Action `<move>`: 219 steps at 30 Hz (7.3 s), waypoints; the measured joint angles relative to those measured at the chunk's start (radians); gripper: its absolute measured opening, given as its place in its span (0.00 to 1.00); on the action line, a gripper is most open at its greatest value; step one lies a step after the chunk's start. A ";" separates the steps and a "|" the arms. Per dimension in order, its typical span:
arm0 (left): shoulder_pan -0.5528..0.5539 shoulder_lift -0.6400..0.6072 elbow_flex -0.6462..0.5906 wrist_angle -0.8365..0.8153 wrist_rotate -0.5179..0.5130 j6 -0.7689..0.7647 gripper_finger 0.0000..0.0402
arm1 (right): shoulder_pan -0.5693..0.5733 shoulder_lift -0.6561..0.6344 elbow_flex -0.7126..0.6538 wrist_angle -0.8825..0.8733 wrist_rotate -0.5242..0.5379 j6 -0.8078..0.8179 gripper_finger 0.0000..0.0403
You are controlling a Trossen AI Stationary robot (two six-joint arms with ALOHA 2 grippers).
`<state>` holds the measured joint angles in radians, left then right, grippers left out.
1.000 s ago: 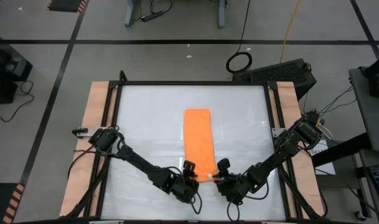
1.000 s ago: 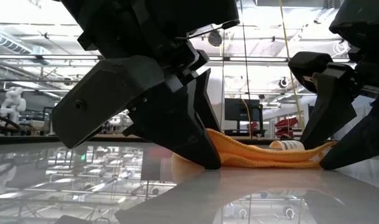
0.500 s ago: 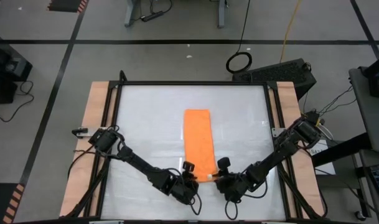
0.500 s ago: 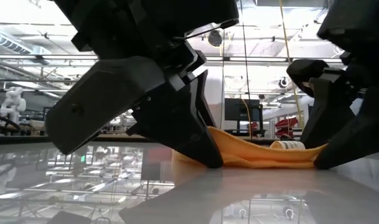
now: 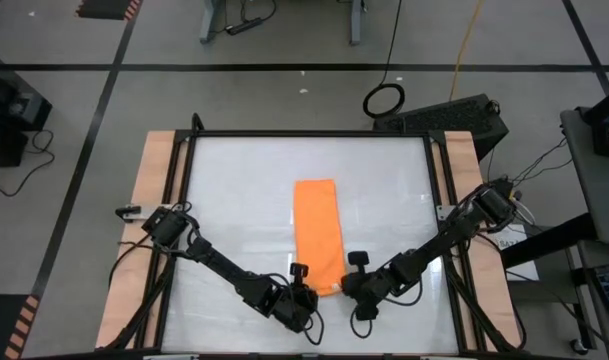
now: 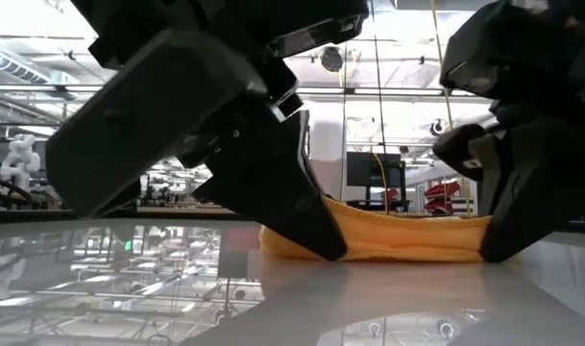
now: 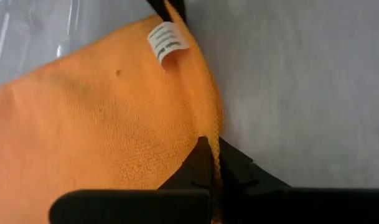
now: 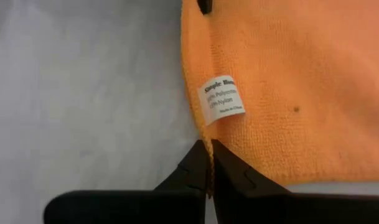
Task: Roll towel
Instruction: Roll the towel
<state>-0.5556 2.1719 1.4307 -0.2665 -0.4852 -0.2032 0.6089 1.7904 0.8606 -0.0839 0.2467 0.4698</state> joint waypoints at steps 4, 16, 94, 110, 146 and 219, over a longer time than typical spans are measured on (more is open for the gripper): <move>0.000 -0.009 0.000 0.007 0.027 -0.080 0.01 | -0.021 -0.050 -0.002 -0.006 -0.115 0.068 0.00; 0.000 -0.079 0.000 0.010 0.048 -0.319 0.00 | -0.102 -0.136 -0.002 -0.007 -0.341 0.148 0.00; 0.148 -0.072 -0.113 0.306 0.509 -0.499 0.01 | 0.210 -0.079 -0.059 0.006 0.277 -0.308 0.53; 0.150 -0.072 -0.113 0.311 0.539 -0.523 0.01 | 0.252 0.041 -0.056 0.101 0.479 -0.309 0.38; -0.020 -0.258 -0.110 0.080 0.279 -0.016 0.46 | 0.104 -0.068 -0.058 0.118 0.059 0.050 0.00; 0.037 -0.070 -0.112 0.210 0.278 -0.379 0.01 | -0.048 -0.072 -0.057 0.119 -0.327 0.190 0.00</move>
<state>-0.5182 2.1016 1.3186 -0.0566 -0.2070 -0.5824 0.5610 1.7184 0.8036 0.0352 -0.0799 0.6600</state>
